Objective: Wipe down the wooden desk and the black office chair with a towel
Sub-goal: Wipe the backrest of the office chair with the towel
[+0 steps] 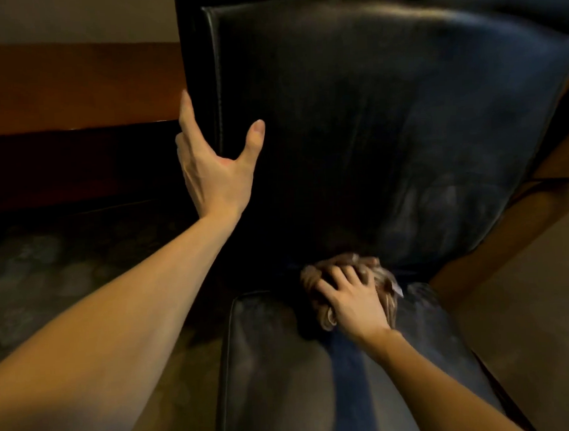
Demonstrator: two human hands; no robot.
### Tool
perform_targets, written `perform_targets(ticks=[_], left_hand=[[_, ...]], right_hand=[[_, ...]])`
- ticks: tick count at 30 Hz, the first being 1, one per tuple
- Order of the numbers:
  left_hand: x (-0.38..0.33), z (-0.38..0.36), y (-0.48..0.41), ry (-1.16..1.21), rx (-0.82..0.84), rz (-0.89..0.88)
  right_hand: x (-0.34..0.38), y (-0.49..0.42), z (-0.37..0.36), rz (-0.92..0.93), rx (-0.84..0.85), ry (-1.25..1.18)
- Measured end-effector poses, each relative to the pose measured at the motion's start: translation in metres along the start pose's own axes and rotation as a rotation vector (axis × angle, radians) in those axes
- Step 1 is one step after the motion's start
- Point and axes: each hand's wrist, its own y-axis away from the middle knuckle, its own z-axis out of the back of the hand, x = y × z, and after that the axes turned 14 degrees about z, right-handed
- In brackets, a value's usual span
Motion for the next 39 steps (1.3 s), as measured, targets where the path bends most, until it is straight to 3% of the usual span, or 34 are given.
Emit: perform_targets(ticks=[3,6,11,16,18,21,23,33,39], left_hand=[[0.003,0.001,0.001,0.002,-0.01,-0.006],[0.001,0.001,0.003,-0.002,-0.001,0.005],[-0.005,0.006,0.005,-0.023,-0.001,0.01],[-0.005,0.01,0.006,-0.009,0.05,0.054],[-0.006,0.009,0.007,-0.001,0.039,0.047],[-0.004,0.004,0.006,-0.014,0.007,0.014],[0.001,0.0,0.003,-0.004,-0.015,0.005],[0.017,0.0,-0.001,0.125,-0.04,-0.063],[0.018,0.003,-0.001,0.128,-0.036,-0.086]], right_hand=[[0.013,0.017,-0.019,-0.29,0.085,-0.194],[0.02,0.014,-0.001,-0.255,-0.019,-0.286],[0.037,-0.015,0.077,-0.035,-0.558,-0.243],[0.034,-0.055,0.169,-0.056,-0.998,-0.085],[0.025,-0.074,0.178,-0.102,-0.98,-0.034],[0.019,-0.098,0.149,-0.208,-0.767,-0.028],[0.022,-0.106,0.119,-0.232,-0.722,-0.018],[0.054,-0.095,0.044,-0.227,-0.92,-0.052],[0.05,-0.088,0.018,-0.105,-0.943,-0.029]])
